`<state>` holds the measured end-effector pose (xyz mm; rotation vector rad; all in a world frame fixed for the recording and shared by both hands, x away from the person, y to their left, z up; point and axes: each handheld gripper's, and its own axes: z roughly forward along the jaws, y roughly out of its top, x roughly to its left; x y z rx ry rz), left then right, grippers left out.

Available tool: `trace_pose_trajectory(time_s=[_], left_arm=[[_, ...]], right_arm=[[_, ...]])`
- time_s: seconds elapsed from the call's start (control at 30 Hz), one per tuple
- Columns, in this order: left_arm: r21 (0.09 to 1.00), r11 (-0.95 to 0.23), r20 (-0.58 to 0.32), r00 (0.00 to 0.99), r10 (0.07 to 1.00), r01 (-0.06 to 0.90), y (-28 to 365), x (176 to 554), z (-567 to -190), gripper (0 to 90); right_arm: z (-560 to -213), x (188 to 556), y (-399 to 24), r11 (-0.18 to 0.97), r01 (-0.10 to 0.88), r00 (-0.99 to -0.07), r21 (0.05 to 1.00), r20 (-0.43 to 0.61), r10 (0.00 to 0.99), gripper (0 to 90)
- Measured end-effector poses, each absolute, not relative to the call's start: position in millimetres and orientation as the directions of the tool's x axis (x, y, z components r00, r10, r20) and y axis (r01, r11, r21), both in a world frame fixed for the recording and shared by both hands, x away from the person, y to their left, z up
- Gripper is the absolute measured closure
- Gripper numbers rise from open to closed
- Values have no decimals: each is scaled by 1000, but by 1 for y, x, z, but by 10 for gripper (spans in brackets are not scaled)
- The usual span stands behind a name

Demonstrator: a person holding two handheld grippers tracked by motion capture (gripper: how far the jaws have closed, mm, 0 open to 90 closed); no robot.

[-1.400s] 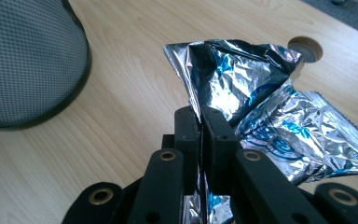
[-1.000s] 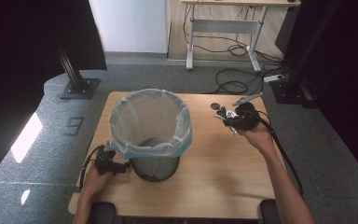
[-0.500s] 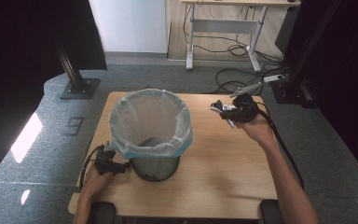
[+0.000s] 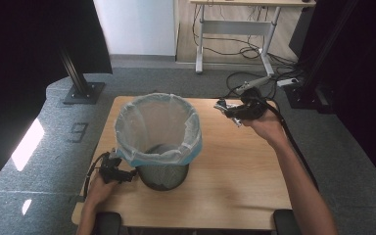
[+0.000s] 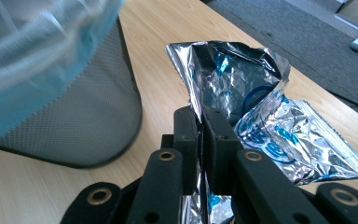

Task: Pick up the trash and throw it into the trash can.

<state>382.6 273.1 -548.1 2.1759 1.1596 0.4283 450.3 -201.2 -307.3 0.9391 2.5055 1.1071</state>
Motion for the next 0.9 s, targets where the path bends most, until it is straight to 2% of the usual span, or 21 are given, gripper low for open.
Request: trace_pose_trajectory(time_s=[0.6, 0.9], left_arm=[[661, -416, -8, 560, 828, 624, 273, 383, -548, 0], [661, -416, -8, 560, 828, 624, 273, 383, -548, 0]], right_arm=[[-267, 452, -172, 513, 413, -795, 752, 23, 606, 840], [-244, 447, -142, 531, 357, -834, 769, 7, 551, 840]])
